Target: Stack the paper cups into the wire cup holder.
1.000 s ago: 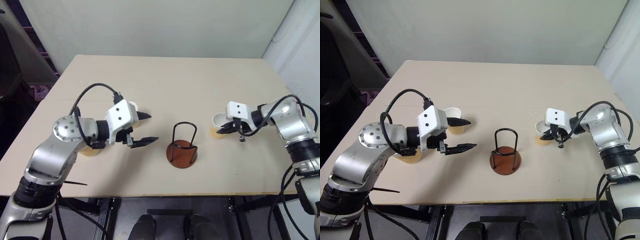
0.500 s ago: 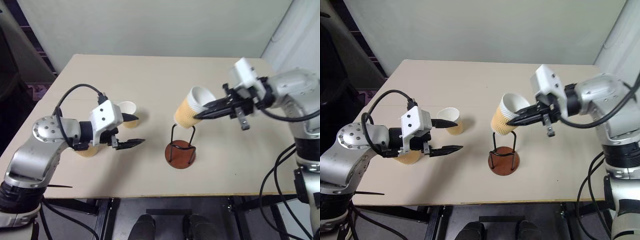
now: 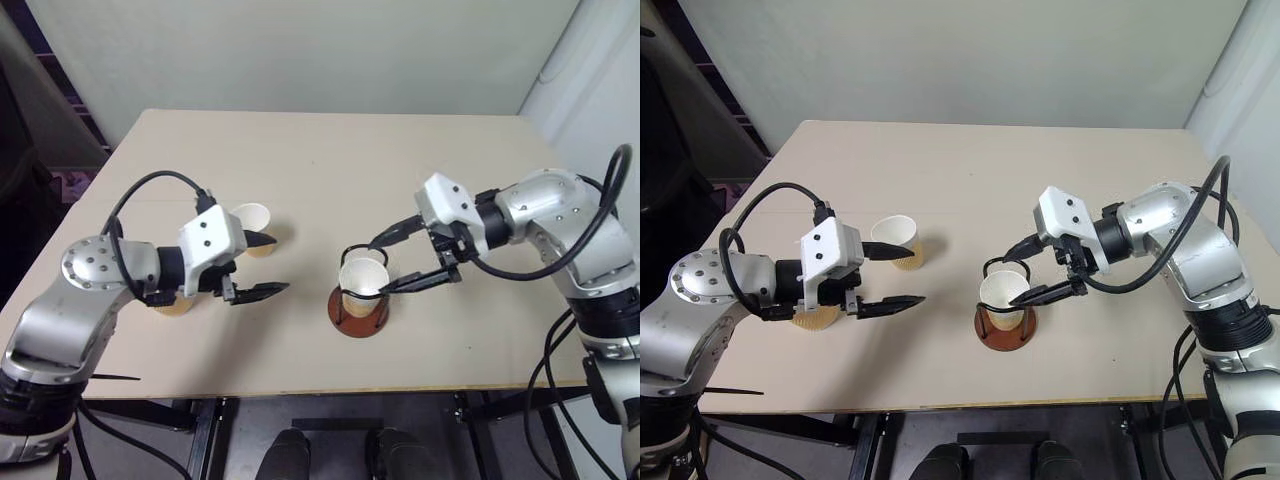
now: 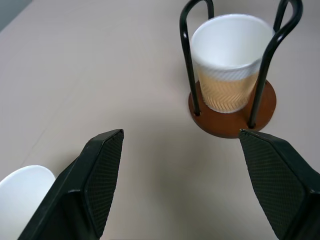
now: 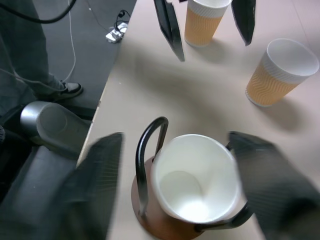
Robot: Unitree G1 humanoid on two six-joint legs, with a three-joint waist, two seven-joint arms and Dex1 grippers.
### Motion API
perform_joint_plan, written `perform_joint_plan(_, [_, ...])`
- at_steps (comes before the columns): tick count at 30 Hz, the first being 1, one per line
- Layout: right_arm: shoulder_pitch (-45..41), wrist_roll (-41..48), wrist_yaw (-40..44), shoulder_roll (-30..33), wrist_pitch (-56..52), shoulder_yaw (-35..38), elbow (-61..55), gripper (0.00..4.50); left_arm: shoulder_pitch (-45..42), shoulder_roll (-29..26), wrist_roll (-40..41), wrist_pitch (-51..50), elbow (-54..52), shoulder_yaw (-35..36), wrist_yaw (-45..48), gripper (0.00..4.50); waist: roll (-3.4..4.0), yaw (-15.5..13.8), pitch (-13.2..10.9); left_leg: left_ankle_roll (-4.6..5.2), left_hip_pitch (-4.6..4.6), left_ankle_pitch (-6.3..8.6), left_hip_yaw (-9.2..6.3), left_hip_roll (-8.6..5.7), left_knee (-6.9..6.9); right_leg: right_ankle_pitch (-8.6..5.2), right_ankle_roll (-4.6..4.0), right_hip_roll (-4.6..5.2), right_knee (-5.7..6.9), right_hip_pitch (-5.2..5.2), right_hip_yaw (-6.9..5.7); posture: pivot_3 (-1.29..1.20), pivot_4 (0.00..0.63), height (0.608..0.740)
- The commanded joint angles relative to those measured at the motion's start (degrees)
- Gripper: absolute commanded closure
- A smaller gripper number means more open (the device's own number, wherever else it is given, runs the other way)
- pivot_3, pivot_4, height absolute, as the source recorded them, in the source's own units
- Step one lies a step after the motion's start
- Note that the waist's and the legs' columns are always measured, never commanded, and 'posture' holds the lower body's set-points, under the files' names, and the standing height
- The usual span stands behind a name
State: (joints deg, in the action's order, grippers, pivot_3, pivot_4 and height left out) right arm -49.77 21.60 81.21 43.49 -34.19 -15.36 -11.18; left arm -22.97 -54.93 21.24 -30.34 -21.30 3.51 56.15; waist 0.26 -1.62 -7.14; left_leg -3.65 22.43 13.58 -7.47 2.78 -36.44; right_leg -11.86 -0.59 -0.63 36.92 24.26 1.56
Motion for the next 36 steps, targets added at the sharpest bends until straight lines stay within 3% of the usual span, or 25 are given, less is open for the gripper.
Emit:
perform_joint_plan(1, [-1.7, 0.7, -1.2, 0.1, 0.5, 2.6, 0.4, 0.04, -4.5, 0.1, -6.1, 3.8, 5.1, -1.8, -3.2, 0.55, 0.0, 0.0, 0.0, 0.0, 0.0, 0.0, -0.03, 0.04, -0.03, 0.0, -0.02, -0.02, 0.0, 0.0, 0.0, 0.0, 0.15, 0.74])
perform_joint_plan(5, [-3.1, 3.6, -3.2, 0.0, 0.7, 8.7, 4.8, 0.04, -11.5, 0.2, -12.7, 8.9, 13.5, -7.0, -2.6, 0.55, 0.0, 0.0, 0.0, 0.02, -0.02, 0.01, -0.01, 0.09, -0.08, 0.07, -0.06, -0.03, -0.01, 0.01, 0.05, 0.0, 0.15, 0.74])
perform_joint_plan(10, [0.7, 2.6, -5.2, 2.4, 0.3, 9.8, 2.1, 0.04, -19.7, -1.7, -22.4, 17.5, 23.2, -15.2, 2.8, 0.55, -0.02, -0.1, 0.0, 0.03, 0.03, 0.03, -0.06, 0.05, -0.09, 0.16, 0.07, -0.03, -0.05, 0.02, 0.09, 0.0, 0.15, 0.74])
perform_joint_plan(12, [1.6, 3.2, -6.0, 2.7, -0.4, 10.1, 0.7, 0.04, -20.8, -2.0, -23.9, 19.0, 24.9, -16.2, 4.7, 0.55, -0.02, -0.1, 0.0, 0.03, 0.05, 0.09, -0.04, 0.06, -0.08, 0.36, 0.44, -0.02, -0.1, 0.05, 0.09, 0.0, 0.15, 0.74])
perform_joint_plan(20, [4.5, 3.9, -8.7, 4.1, -1.7, 10.9, -2.0, 0.04, -20.5, -2.8, -26.1, 21.2, 28.8, -18.1, 12.6, 0.55, -0.02, 0.2, 0.0, -0.07, 0.59, 0.22, 0.03, 0.17, -0.15, 0.4, 0.62, -0.08, -0.13, 0.6, 0.08, 0.0, 0.15, 0.74])
perform_joint_plan(33, [8.4, 5.4, -9.4, 7.2, -2.8, 11.8, -5.0, 0.04, -24.8, 2.5, -34.9, 27.7, 40.4, -20.9, 9.8, 0.55, -0.03, 0.0, 0.0, 0.09, 0.67, 0.29, 0.04, 0.17, -0.64, 0.55, 0.76, -0.06, -0.07, 0.54, 0.15, 0.0, 0.15, 0.74])
perform_joint_plan(36, [8.9, 5.2, -9.5, 7.6, -2.8, 11.6, -5.5, 0.0, -25.4, 3.4, -35.3, 28.5, 41.3, -20.5, 9.6, 1.44, -0.03, 0.0, 0.0, 0.09, 0.68, 0.29, 0.04, 0.17, -0.64, 0.55, 0.76, -0.07, -0.07, 0.54, 0.14, 0.0, 0.15, 0.74])
